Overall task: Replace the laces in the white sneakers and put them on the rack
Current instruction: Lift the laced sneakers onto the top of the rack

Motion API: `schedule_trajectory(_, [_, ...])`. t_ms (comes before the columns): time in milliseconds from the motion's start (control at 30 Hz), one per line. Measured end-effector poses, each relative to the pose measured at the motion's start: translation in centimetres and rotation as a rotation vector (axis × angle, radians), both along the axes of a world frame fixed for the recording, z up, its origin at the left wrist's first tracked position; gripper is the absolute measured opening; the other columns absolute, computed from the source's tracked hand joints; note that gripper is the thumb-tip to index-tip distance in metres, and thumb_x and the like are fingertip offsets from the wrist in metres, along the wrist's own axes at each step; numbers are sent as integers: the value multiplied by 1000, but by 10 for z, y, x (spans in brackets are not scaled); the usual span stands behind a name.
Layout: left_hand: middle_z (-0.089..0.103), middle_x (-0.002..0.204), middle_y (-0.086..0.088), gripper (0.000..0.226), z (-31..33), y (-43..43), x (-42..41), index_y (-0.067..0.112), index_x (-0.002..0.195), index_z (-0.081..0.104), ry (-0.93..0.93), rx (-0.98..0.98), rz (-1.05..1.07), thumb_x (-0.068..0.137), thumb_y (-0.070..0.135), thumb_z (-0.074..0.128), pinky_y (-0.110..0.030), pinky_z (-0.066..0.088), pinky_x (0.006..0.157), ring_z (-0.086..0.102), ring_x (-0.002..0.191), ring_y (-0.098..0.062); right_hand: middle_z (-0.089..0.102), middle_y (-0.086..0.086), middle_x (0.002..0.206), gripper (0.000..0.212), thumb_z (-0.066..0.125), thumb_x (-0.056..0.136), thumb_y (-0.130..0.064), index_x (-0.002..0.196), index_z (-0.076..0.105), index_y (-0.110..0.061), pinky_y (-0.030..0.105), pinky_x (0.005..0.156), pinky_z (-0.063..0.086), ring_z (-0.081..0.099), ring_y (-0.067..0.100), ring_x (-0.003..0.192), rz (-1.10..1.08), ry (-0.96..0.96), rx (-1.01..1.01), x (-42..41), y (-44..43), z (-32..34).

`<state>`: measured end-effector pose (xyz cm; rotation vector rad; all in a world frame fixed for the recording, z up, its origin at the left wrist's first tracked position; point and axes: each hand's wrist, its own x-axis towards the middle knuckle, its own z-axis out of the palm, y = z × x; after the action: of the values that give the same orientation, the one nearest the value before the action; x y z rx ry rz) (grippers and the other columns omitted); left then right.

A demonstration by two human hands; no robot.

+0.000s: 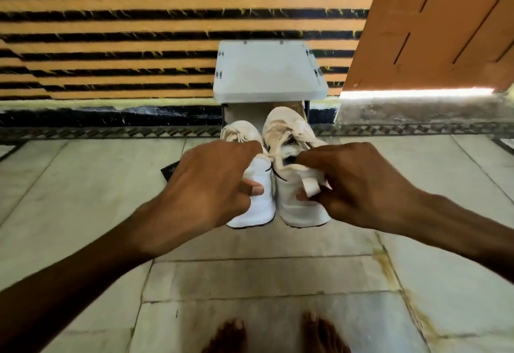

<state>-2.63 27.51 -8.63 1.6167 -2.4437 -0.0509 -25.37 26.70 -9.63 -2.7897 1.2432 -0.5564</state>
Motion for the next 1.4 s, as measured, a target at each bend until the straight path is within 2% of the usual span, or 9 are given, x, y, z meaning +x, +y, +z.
schedule_trajectory(100, [63, 83, 8, 34, 53, 5, 3, 30, 111, 59, 124, -30, -38, 80, 35, 73, -37, 47, 68, 58, 83, -23, 53, -13, 65, 16, 73, 73, -30, 85, 65, -24, 21, 48, 32, 37, 9, 54, 11, -18, -79, -3, 4, 53])
schedule_trajectory(333, [59, 77, 12, 23, 133, -20, 3, 31, 96, 57, 124, -175, -6, 80, 39, 71, -38, 50, 68, 57, 78, -18, 46, -9, 54, 18, 67, 76, -37, 71, 57, -23, 31, 48, 33, 39, 9, 51, 63, -56, -200, -7, -25, 136])
schedule_trajectory(433, [61, 83, 8, 27, 134, -53, -1, 30, 104, 58, 113, -235, 56, 82, 36, 72, -37, 51, 70, 59, 84, -23, 47, -7, 56, 23, 70, 79, -35, 71, 51, -24, 31, 51, 28, 41, 16, 54, 11, -40, -246, 1, -61, 138])
schedule_trajectory(533, [68, 94, 1, 33, 121, -94, -3, 31, 112, 58, 83, -289, 86, 83, 33, 72, -34, 49, 69, 62, 91, -26, 50, -6, 59, 23, 73, 78, -29, 71, 52, -26, 32, 55, 38, 50, 28, 62, -36, -47, -243, 9, -103, 124])
schedule_trajectory(633, [70, 98, 1, 36, 102, -134, -1, 29, 117, 58, 66, -311, 104, 84, 29, 71, -29, 38, 66, 61, 99, -26, 45, -10, 55, 41, 77, 73, -21, 64, 39, -35, 31, 57, 39, 54, 31, 64, -72, -119, -211, 15, -143, 105])
schedule_trajectory(733, [70, 104, -4, 41, 84, -168, -3, 23, 123, 58, 69, -338, 115, 85, 29, 71, -31, 41, 71, 60, 103, -27, 58, 1, 64, 30, 79, 73, -21, 72, 50, -30, 33, 60, 44, 59, 35, 69, -132, -130, -163, 20, -175, 89])
schedule_trajectory(900, [70, 104, -6, 38, 65, -210, -8, 17, 120, 60, 49, -397, 105, 86, 31, 69, -31, 39, 73, 62, 99, -27, 67, 8, 79, 20, 79, 76, -19, 92, 69, -14, 27, 64, 32, 51, 25, 70, -178, -227, -102, 20, -211, 70])
schedule_trajectory(1233, [69, 113, -3, 41, 32, -251, -23, 19, 126, 57, -1, -371, 92, 88, 32, 66, -32, 39, 81, 62, 104, -24, 72, 14, 88, 28, 78, 77, -18, 103, 70, -11, 27, 63, 37, 64, 33, 80, -284, -272, 16, 12, -252, 41])
schedule_trajectory(1400, [68, 112, -3, 37, 27, -257, -24, 17, 122, 56, 11, -350, 85, 89, 30, 64, -36, 40, 85, 61, 103, -25, 69, 17, 105, 41, 76, 82, -22, 118, 64, -7, 37, 75, 46, 60, 37, 98, -342, -243, 51, 10, -253, 37])
